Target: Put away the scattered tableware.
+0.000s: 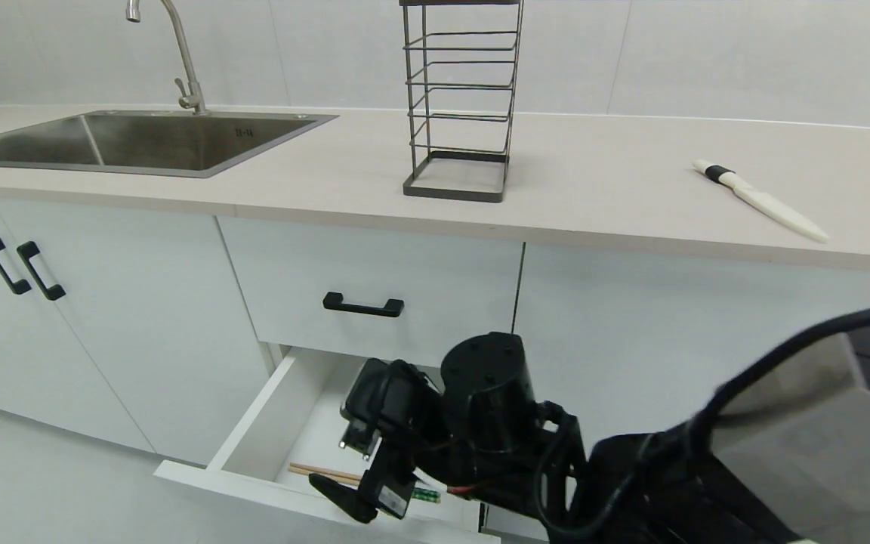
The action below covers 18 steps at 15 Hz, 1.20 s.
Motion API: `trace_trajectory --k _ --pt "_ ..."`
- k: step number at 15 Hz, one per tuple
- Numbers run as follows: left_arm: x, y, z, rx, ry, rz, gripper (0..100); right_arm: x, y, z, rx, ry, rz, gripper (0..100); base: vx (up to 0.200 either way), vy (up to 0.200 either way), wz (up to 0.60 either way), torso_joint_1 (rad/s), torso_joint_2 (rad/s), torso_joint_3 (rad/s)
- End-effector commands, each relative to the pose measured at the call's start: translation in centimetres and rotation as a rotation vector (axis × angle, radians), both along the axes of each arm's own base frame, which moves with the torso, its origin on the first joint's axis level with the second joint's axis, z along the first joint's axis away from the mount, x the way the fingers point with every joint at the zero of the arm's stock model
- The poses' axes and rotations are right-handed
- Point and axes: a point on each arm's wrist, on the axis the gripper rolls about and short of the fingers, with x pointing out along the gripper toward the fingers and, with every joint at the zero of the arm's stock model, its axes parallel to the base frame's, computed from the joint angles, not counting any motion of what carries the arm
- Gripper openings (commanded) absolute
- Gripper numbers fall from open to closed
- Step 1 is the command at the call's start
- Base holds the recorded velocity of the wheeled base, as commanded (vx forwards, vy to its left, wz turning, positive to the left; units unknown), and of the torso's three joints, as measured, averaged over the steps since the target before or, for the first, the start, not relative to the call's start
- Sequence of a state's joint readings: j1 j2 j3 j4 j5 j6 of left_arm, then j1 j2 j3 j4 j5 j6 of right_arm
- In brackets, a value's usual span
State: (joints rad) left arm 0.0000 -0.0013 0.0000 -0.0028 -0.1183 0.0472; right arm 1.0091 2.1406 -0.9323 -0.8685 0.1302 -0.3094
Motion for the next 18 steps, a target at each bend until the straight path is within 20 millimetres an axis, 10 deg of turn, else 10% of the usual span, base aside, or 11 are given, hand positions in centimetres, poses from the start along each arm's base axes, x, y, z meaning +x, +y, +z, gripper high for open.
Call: trace_trajectory --k 1,6,18 --pt "0.0 0.0 0.0 0.0 0.001 0.0 100 -3.2 -5.0 3.7 0.056 -0.031 -0.009 100 0.0 0.0 0.0 0.0 0.0 0.0" --pt "0.0 0.0 0.0 0.0 0.001 0.0 100 -7.1 -18.1 5.4 0.054 -0.018 -0.167 100 0.0 0.0 0.0 0.0 0.0 0.0" --pt "0.0 0.0 0.0 0.0 0.001 0.0 100 -16.9 -31.4 5.3 0.361 -0.111 -0.648 100 0.0 0.0 0.0 0.0 0.0 0.0"
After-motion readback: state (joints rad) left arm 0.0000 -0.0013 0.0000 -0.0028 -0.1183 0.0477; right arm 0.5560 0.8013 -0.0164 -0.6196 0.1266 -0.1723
